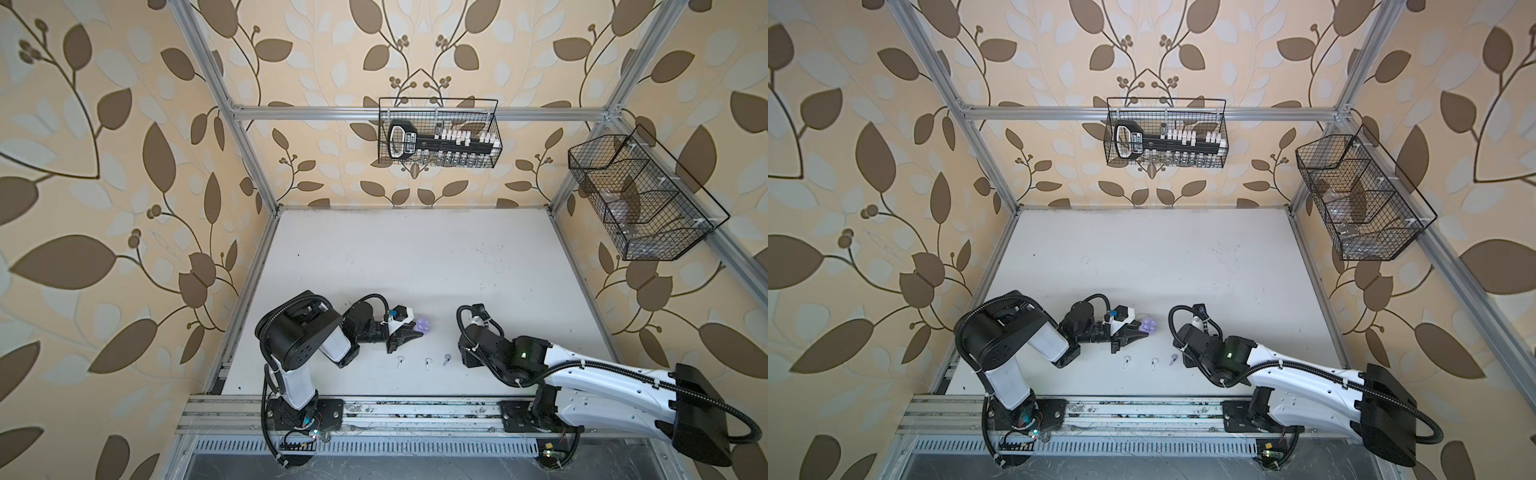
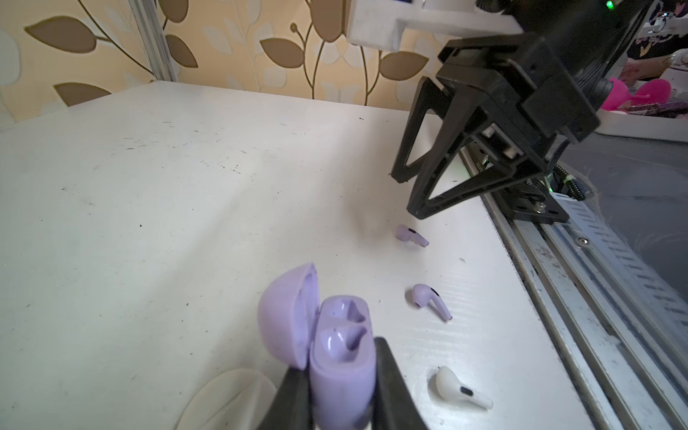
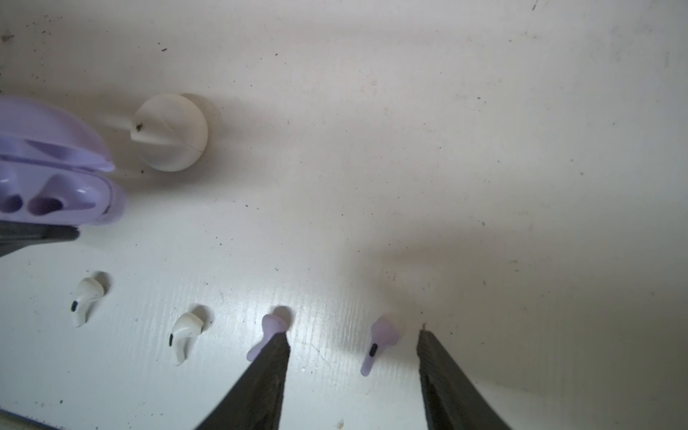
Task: Insert wireless bluetooth earbuds into charging case
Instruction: Pick up the wireless bluetooth earbud from the bottom-center of the table.
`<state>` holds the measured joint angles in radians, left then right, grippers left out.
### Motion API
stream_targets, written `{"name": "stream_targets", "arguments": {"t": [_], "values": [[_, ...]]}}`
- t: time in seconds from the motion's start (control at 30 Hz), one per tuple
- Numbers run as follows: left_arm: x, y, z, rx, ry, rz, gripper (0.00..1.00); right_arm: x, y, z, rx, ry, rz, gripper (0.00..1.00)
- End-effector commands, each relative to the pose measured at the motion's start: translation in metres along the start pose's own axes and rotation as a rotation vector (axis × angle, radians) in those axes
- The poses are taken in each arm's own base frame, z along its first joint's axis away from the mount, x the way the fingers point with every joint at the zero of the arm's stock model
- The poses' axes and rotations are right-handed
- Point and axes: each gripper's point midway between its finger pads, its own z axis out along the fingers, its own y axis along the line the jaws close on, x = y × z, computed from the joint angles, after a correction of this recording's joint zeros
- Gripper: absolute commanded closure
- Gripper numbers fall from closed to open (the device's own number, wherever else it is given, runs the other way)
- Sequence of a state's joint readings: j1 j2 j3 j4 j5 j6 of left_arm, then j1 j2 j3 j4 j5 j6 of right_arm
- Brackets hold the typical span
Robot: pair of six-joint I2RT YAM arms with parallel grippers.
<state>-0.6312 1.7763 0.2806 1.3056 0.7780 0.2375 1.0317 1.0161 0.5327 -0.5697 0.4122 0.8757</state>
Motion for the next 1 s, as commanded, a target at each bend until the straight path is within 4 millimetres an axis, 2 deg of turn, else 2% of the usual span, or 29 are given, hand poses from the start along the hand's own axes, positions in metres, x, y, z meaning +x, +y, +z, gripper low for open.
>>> {"name": "stream_targets", "arguments": {"t": [0.0, 0.17, 0.37, 0.63, 0.97], "values": [[-0.007, -0.015, 0.0, 0.048, -0.033, 0.093, 0.92, 0.013, -0.019, 0.008, 0.073, 0.025, 0.019, 0.46], [-0.005, -0.022, 0.0, 0.063, -0.03, 0.116, 0.92, 0.023, -0.024, 0.017, 0.055, 0.055, 0.069, 0.51], [-0.004, -0.025, 0.0, 0.075, -0.031, 0.126, 0.92, 0.029, -0.029, 0.018, 0.047, 0.071, 0.096, 0.52], [-0.004, -0.027, 0.0, 0.082, -0.03, 0.124, 0.91, 0.035, -0.02, 0.024, 0.005, 0.097, 0.099, 0.55], [-0.004, -0.026, 0.0, 0.074, -0.033, 0.125, 0.91, 0.039, -0.022, 0.034, 0.026, 0.127, 0.092, 0.62]]}}
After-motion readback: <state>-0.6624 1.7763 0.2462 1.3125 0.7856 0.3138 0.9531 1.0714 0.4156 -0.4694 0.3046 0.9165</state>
